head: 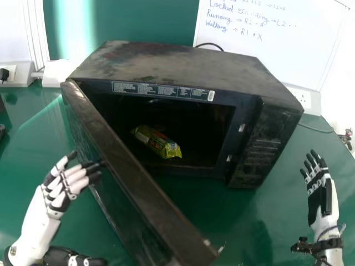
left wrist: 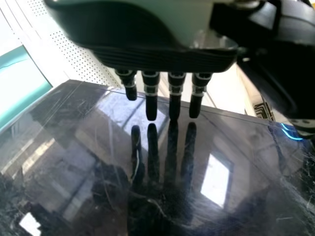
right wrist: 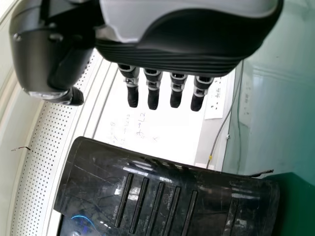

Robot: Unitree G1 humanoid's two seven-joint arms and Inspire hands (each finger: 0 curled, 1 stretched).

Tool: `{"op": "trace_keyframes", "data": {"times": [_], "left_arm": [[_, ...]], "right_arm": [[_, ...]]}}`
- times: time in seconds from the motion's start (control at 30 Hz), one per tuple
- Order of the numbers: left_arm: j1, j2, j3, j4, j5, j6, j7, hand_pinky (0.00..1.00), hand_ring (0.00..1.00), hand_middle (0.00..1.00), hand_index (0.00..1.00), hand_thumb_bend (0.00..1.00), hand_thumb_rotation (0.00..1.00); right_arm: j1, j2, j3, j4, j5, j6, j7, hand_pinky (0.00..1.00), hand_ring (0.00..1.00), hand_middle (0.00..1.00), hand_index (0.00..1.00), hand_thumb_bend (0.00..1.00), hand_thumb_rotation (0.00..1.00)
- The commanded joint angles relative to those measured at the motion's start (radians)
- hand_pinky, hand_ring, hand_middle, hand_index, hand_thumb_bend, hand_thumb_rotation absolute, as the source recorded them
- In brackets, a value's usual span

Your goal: Put biscuit inside oven

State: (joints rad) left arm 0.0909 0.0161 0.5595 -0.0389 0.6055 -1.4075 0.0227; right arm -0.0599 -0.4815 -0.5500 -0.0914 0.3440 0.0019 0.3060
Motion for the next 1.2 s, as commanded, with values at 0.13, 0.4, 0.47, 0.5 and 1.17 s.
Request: {"op": "trace_keyframes", "data": {"times": [0.13, 0.4, 0.47, 0.5, 1.17], "left_arm": [[0.031, 0.025, -0.059, -0.071, 0.011, 0.061, 0.006, 0.85, 0.88, 0.92, 0.91, 1.0, 0.91], [0.027, 0.093, -0.115, -0.125, 0.017, 0.137, 0.007, 0.88, 0.89, 0.93, 0.9, 1.0, 0.97], [0.025, 0.108, -0.124, -0.138, 0.024, 0.154, 0.009, 0.88, 0.89, 0.93, 0.9, 1.0, 0.96], [0.023, 0.115, -0.13, -0.144, 0.025, 0.164, 0.009, 0.89, 0.9, 0.93, 0.9, 1.0, 0.95], [-0.063, 0.202, -0.213, -0.111, 0.118, 0.247, 0.135, 0.7, 0.82, 0.87, 0.88, 1.0, 0.97]], "right_arm": [[0.001, 0.007, -0.005, -0.007, 0.019, 0.002, -0.009, 1.0, 1.0, 1.0, 0.98, 0.58, 0.52], [0.007, 0.008, 0.002, -0.017, 0.013, 0.007, -0.021, 1.0, 1.0, 1.0, 0.99, 0.57, 0.52], [0.008, 0.009, 0.003, -0.019, 0.006, 0.004, -0.027, 1.0, 1.0, 1.0, 0.99, 0.56, 0.52], [0.007, 0.009, 0.003, -0.017, 0.003, 0.003, -0.029, 1.0, 1.0, 1.0, 0.99, 0.58, 0.52], [0.009, 0.006, 0.013, -0.021, -0.007, 0.014, -0.047, 1.0, 1.0, 1.0, 0.99, 0.61, 0.51]]}}
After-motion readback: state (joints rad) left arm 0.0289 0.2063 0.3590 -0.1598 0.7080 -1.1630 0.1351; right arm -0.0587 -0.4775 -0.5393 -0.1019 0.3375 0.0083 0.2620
